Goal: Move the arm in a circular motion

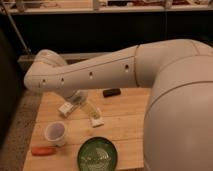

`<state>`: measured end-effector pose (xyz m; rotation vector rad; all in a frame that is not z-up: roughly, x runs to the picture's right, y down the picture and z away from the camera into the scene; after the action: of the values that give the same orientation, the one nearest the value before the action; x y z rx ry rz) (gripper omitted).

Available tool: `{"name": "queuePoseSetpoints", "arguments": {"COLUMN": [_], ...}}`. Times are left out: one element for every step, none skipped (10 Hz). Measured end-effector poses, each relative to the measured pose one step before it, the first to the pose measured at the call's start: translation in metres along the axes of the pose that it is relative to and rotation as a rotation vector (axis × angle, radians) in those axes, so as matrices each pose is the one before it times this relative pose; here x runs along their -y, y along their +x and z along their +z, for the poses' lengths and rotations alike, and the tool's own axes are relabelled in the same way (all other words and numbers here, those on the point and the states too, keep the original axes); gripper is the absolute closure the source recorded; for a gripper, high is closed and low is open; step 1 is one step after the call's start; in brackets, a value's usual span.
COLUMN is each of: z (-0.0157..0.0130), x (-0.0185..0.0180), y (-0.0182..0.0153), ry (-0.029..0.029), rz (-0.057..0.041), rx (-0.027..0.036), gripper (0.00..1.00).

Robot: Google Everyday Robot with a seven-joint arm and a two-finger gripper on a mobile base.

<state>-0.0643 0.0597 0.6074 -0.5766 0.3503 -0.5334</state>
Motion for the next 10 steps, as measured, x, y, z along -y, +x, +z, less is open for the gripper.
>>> {"name": "queuePoseSetpoints", "arguments": {"z": [-0.00342,-0.00293,0.0012,0.00491,0.00415,0.00277,0.00284,0.0023,0.00338,0.00149], "x": [-0.00327,0.00051,0.00179,-0.00111,-0.0048,-0.00786,-0.01689,-0.00775,-0.01468,-0.01179], "y": [-0.00638,-0.00568,-0.00128,0.0046,0.00585,0.00166,0.00041,0.00198,0.00245,0.00163], "ry": [0.00039,0.00144,-0.01091,-0.02256,-0.01849,-0.0183,-0.02816,-0.01173,-0.02109,-0.01166], "rz": [-0.01027,-0.00437,0.00326,0.00462,0.00936,0.00481,0.00383,0.00765,0.01382,0.01119], "rx": [-0.00204,0.00335,0.01827,0.02876,0.01576,0.01467,0.02397,0.00837,0.01392,0.01093], "gripper": [0.2,0.2,0.2,0.2,0.2,0.2,0.2,0.2,0.2,0.2]}}
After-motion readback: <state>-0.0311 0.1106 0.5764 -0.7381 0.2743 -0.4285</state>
